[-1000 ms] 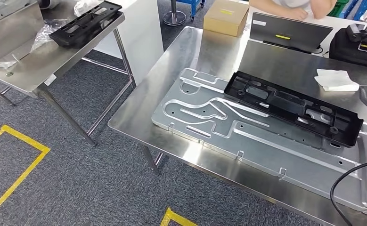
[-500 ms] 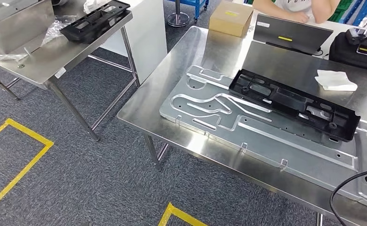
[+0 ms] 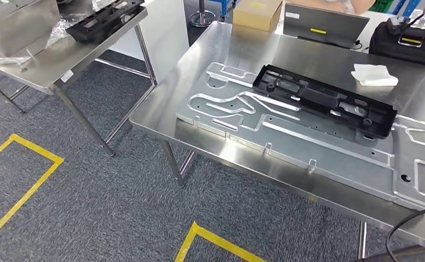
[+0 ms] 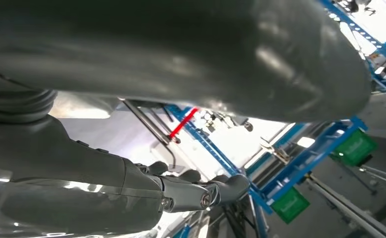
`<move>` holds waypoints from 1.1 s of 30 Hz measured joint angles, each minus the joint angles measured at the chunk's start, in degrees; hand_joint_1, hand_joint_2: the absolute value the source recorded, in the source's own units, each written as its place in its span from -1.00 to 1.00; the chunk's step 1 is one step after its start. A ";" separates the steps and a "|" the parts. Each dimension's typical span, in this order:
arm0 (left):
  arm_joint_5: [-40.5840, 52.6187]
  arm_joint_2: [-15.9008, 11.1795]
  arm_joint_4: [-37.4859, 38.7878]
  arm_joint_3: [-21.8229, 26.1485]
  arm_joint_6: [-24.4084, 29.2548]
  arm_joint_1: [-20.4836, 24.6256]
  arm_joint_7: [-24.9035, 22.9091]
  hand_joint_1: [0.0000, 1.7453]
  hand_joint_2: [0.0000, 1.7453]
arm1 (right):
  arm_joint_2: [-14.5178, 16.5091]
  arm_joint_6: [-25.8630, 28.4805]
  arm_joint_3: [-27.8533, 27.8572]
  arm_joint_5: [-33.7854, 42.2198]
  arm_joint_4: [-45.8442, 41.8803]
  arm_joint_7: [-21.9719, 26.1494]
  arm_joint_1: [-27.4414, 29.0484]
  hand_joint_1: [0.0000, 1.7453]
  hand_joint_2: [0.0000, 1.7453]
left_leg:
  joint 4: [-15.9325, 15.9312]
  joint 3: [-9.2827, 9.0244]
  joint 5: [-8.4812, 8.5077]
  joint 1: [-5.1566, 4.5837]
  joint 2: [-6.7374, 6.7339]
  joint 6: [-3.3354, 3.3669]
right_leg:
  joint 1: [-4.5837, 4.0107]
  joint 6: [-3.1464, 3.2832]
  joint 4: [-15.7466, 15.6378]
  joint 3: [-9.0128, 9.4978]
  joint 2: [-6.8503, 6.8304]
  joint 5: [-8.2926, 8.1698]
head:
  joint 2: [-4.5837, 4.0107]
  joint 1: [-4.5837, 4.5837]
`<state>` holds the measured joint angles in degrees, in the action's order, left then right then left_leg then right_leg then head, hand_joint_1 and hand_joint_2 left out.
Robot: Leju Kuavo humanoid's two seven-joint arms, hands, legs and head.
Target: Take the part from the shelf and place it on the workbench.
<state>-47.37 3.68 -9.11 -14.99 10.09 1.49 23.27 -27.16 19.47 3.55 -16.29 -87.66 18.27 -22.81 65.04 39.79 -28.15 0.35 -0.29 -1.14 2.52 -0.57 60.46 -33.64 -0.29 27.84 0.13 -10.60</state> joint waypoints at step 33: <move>0.86 2.02 0.00 -1.24 -0.50 0.62 -1.04 -1.00 -1.00 | 1.55 -3.39 7.40 -13.51 -2.33 -2.49 3.74 -1.00 -1.00 | 3.84 3.48 -0.80 -0.75 1.62 0.36 | -0.57 0.81 -2.13 2.30 -0.43 0.36 | 0.00 -0.06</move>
<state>-46.51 5.70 -9.11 -16.23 9.59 2.12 22.23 -25.62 16.08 10.95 -29.80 -89.99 15.78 -19.08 68.87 43.27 -28.95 -0.40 1.33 -0.78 1.96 0.24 58.33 -31.34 -0.72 28.20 0.13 -10.66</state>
